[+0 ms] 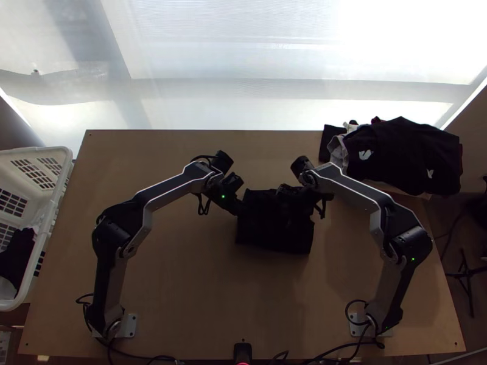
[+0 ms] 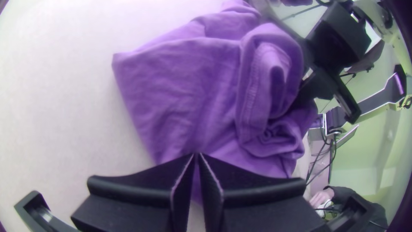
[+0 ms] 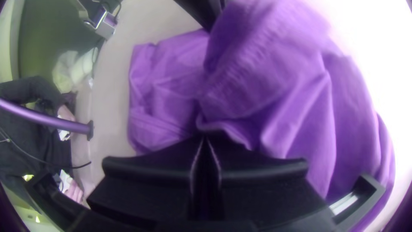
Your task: Fold the t-shirt
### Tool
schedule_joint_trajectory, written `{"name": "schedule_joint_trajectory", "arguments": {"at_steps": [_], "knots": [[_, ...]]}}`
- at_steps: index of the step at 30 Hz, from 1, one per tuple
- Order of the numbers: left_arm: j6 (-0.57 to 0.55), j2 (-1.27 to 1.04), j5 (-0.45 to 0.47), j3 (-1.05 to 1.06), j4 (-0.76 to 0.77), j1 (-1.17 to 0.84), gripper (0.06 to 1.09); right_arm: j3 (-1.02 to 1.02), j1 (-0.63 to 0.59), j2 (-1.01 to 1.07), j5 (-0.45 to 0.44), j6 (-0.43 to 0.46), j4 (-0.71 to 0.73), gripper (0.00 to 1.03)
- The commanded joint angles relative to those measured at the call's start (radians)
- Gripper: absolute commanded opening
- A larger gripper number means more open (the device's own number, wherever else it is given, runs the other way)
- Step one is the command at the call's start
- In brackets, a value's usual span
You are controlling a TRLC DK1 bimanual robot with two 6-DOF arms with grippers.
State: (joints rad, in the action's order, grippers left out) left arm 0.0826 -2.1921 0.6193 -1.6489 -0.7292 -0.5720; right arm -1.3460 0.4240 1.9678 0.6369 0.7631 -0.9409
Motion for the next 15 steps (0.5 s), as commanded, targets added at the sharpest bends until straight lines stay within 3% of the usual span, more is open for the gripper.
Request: {"name": "schedule_joint_trajectory", "arguments": {"at_steps": [1,9,15], "knots": [[0.008,-0.012,-0.029,-0.020,-0.001,-0.017,0.23,0.139,-0.199,-0.112,-0.089,0.077,-0.055,0.03],[0.023,-0.017,-0.039,-0.028,-0.007,-0.035,0.23,0.171,-0.524,-0.319,-0.128,0.266,-0.274,0.03],[0.040,-0.008,-0.041,-0.028,-0.021,-0.051,0.23,0.051,-0.594,-0.449,-0.132,0.283,-0.398,0.03]]}}
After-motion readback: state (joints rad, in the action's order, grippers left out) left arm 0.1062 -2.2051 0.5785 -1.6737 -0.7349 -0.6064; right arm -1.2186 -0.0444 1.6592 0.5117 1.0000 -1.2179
